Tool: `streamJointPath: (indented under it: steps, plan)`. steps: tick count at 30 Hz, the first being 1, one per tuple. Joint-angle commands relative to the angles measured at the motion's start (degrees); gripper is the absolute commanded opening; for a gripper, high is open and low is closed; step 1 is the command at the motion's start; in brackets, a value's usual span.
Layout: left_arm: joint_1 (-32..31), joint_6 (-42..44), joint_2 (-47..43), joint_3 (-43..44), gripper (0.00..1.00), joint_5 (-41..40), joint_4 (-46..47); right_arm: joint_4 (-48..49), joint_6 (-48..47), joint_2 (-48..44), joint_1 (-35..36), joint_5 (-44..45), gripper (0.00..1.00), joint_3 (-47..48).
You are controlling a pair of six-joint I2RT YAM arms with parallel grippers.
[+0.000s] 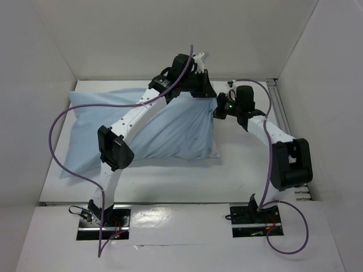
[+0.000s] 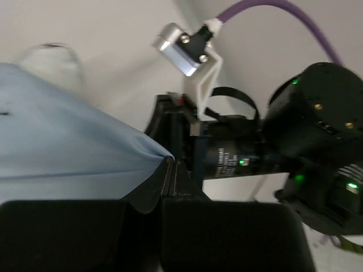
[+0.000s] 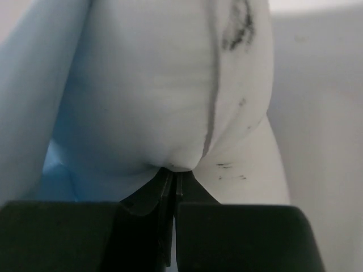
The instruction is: Put the pillow into the pillowcase
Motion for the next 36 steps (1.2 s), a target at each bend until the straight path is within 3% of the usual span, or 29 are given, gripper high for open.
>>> streamJointPath:
  steps: [1, 3, 4, 8, 10, 14, 16, 17, 19, 21, 24, 27, 29, 31, 33, 36]
  plan:
    - [-3.78, -9.82, -4.41, 2.98, 0.00, 21.38, 15.93, 8.25, 5.16, -10.06, 2.87, 2.32, 0.00, -3.10]
    - [-4.40, -10.54, -4.41, 2.98, 0.00, 22.01, 18.21, 13.44, 8.77, -11.65, 4.62, 3.73, 0.00, -10.63]
    - [-4.40, -11.50, -4.41, 2.98, 0.00, 22.62, 19.44, 19.12, 10.79, -11.66, 6.72, 3.73, 0.00, -12.51]
    - [-1.60, -13.35, -2.65, 2.11, 0.00, 24.37, 19.46, 26.90, 18.09, -8.58, 10.52, 3.73, 0.00, -17.53]
    - [-0.54, -12.48, -2.65, -0.26, 0.00, 23.68, 17.18, 27.62, 18.11, -8.58, 9.91, 3.12, 0.00, -18.85]
    - [1.83, -6.60, -7.39, -4.31, 0.02, 16.23, 11.03, 18.96, 14.70, -12.70, 5.53, 5.05, 0.00, -18.86]
    - [2.36, -3.08, -8.44, -3.61, 0.23, 16.21, 5.78, 15.07, 12.67, -14.29, 3.41, 5.05, 0.31, -18.33]
    - [3.32, -1.85, -8.45, -3.09, 0.41, 16.21, 3.83, 13.05, 11.62, -16.12, 1.23, 5.05, 0.45, -17.81]
    - [4.03, 2.80, -10.11, -2.55, 0.58, 14.46, -0.82, 6.55, 8.19, -17.89, -1.07, 5.05, 0.73, -17.80]
    - [4.03, 7.97, -12.22, -2.55, 0.72, 9.04, -7.86, -0.63, 4.25, -20.53, -4.67, 5.05, 0.78, -17.80]
    - [4.03, 10.99, -20.64, -11.75, 0.72, -1.14, -11.30, -9.08, 0.02, -23.86, -8.45, 6.27, 0.80, -18.33]
    - [4.56, 10.99, -31.89, -25.28, 0.45, -11.60, -11.31, -14.46, -5.69, -26.68, -8.99, 8.65, 0.83, -19.47]
    - [6.13, 9.68, -39.16, -34.14, 0.39, -16.02, -11.31, -19.47, -8.69, -28.52, -7.42, 8.65, 0.88, -20.00]
    - [7.28, 8.36, -43.47, -39.27, 0.43, -18.05, -11.91, -21.49, -10.36, -30.11, -5.92, 9.18, 0.92, -20.79]
    - [7.29, 8.36, -47.02, -46.74, 0.55, -19.30, -11.92, -22.22, -11.68, -31.78, -4.42, 8.66, 0.93, -22.72]
    - [7.29, 7.13, -50.02, -54.92, 0.57, -17.64, -12.45, -22.22, -12.21, -33.81, -2.14, 6.20, 0.92, -24.56]
